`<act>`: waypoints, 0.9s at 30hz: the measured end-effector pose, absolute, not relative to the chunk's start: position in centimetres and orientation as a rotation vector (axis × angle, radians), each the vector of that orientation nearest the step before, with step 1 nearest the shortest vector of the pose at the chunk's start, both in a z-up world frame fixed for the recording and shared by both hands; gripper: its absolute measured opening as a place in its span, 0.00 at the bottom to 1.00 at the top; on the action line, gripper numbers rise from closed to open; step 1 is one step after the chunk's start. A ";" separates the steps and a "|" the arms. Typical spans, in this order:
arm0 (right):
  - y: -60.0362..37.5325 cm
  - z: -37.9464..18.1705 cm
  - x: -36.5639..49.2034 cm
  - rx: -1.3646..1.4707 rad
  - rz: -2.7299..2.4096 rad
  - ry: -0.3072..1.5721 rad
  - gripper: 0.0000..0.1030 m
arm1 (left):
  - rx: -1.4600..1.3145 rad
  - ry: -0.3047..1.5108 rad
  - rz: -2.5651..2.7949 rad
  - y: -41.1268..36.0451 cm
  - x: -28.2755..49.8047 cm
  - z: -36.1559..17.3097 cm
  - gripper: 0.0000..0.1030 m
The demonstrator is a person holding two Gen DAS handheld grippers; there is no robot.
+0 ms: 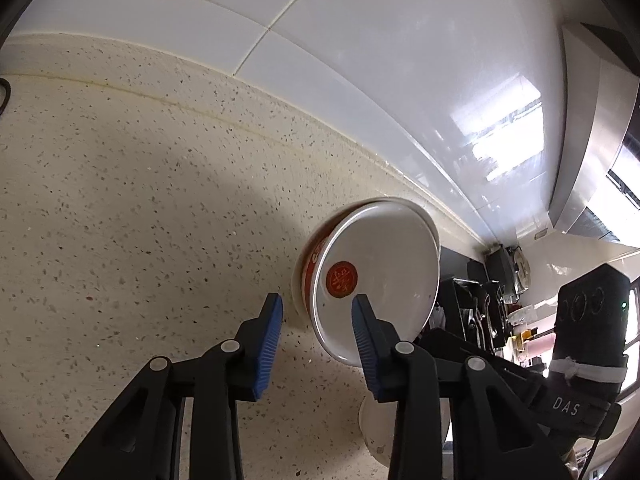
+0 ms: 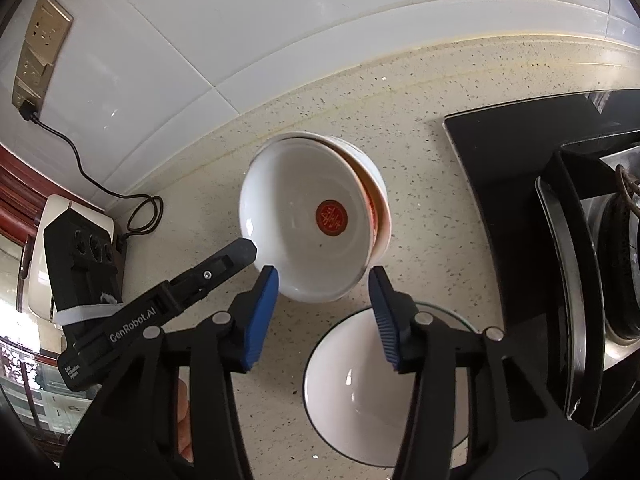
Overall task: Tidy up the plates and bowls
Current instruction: 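Close both grippers on the rim of the red-logo white bowl, then lift the bowl with both grippers and carry it toward the rice cooker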
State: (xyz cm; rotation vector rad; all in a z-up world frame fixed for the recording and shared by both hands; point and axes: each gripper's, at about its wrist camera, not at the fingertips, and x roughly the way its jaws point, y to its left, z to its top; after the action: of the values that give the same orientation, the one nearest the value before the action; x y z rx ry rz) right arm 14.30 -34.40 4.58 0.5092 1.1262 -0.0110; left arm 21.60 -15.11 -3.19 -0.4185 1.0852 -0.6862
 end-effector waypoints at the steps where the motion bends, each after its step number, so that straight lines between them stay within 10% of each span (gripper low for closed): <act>1: -34.4 4.5 14.4 0.508 -0.009 1.129 0.46 | -0.414 1.086 -0.686 -15.2 21.6 -3.2 0.33; 16: -34.4 3.6 15.2 0.475 -0.023 1.170 0.28 | -0.345 1.088 -0.658 -16.5 21.6 -3.9 0.09; 27: -34.8 2.5 15.3 0.466 -0.028 1.163 0.18 | -0.267 1.047 -0.651 -17.5 20.9 -3.3 0.08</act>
State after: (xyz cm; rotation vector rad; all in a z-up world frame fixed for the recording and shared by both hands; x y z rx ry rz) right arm 15.32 -34.81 2.52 0.4663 1.1633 -0.0284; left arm 20.88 -17.54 -3.26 -0.2673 1.0471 -0.6506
